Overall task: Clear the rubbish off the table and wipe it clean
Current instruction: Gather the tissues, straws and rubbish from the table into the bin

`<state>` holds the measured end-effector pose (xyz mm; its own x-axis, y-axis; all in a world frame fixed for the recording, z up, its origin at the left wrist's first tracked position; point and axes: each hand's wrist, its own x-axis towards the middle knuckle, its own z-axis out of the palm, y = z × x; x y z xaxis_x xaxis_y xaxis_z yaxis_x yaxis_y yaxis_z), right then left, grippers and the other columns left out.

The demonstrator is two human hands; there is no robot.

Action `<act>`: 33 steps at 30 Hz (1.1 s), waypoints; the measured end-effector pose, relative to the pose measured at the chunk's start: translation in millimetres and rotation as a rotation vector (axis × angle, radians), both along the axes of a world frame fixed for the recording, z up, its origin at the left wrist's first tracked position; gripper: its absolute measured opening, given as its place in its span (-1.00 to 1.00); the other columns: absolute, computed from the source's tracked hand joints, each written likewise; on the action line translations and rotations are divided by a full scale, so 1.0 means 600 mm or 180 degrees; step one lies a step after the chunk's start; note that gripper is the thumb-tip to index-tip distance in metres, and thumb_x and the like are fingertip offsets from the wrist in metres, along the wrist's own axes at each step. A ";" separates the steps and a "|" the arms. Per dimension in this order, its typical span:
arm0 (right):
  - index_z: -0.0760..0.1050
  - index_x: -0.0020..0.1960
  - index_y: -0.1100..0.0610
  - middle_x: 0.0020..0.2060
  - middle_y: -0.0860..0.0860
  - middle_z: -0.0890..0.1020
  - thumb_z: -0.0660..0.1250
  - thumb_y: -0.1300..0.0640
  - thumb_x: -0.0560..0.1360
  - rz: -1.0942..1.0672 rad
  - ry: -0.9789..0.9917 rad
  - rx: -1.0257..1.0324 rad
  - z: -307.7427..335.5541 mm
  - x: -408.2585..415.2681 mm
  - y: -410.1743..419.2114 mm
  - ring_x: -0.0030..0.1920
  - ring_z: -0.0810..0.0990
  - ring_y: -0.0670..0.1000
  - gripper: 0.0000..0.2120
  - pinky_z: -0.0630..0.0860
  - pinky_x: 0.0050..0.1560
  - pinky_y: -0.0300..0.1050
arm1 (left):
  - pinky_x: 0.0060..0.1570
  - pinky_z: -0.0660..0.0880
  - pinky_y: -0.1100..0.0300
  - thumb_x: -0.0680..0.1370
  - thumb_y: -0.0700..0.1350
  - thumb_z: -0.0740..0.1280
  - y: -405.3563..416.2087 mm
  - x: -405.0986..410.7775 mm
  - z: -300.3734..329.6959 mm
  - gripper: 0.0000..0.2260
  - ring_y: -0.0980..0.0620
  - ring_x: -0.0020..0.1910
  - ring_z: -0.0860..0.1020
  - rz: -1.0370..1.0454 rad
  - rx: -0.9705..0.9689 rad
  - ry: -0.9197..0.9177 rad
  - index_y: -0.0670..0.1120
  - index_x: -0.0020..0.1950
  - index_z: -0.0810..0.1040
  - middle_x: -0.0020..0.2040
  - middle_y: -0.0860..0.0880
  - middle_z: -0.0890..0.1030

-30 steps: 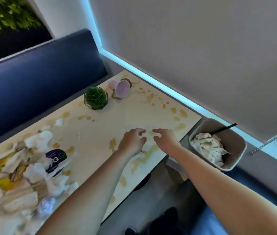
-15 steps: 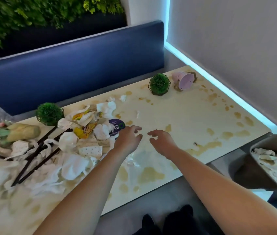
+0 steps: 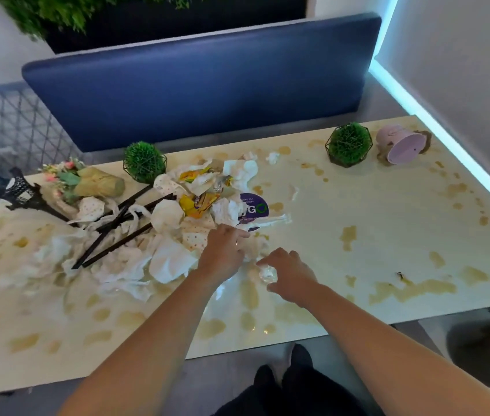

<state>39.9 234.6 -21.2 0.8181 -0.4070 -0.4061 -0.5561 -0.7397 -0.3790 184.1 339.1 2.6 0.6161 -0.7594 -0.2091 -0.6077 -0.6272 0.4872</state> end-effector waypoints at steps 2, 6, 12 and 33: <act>0.30 0.44 -0.23 0.35 -0.12 0.30 0.35 0.01 0.53 0.0247 0.0067 -0.0281 -0.009 0.003 0.001 0.32 0.28 0.02 -0.49 0.46 0.18 -0.08 | 0.28 0.33 0.12 0.53 -0.18 0.36 0.007 -0.006 -0.007 -0.61 -0.11 0.33 0.26 -0.0190 0.0053 -0.0123 0.04 0.34 0.46 0.33 -0.02 0.33; 0.40 0.38 -0.10 0.27 -0.09 0.35 0.32 0.07 0.56 0.0157 -0.0184 -0.0223 -0.025 0.005 -0.001 0.26 0.33 0.02 -0.60 0.47 0.16 -0.08 | 0.24 0.43 -0.01 0.48 -0.09 0.44 0.010 -0.016 -0.019 -0.53 -0.09 0.37 0.20 -0.0135 0.0075 -0.0095 0.14 0.37 0.44 0.43 0.01 0.23; 0.47 0.30 0.04 0.21 -0.03 0.39 0.30 0.02 0.56 0.0086 -0.0249 -0.0084 -0.028 0.002 -0.030 0.25 0.35 0.02 -0.68 0.46 0.16 -0.10 | 0.21 0.40 0.01 0.49 0.20 0.36 -0.009 -0.020 -0.029 -0.53 -0.08 0.37 0.25 -0.0146 0.0554 -0.0568 0.17 0.37 0.40 0.41 0.01 0.27; 0.46 0.20 -0.06 0.02 0.07 0.63 0.20 -0.05 0.59 -0.0381 -0.0423 -0.0106 0.021 0.116 -0.149 -0.03 0.58 0.12 -0.78 0.50 -0.06 -0.09 | -0.18 0.38 0.17 0.48 -0.01 0.37 -0.053 -0.004 -0.021 -0.76 0.01 0.01 0.50 0.0818 0.0027 -0.0421 -0.01 0.11 0.47 -0.04 0.02 0.55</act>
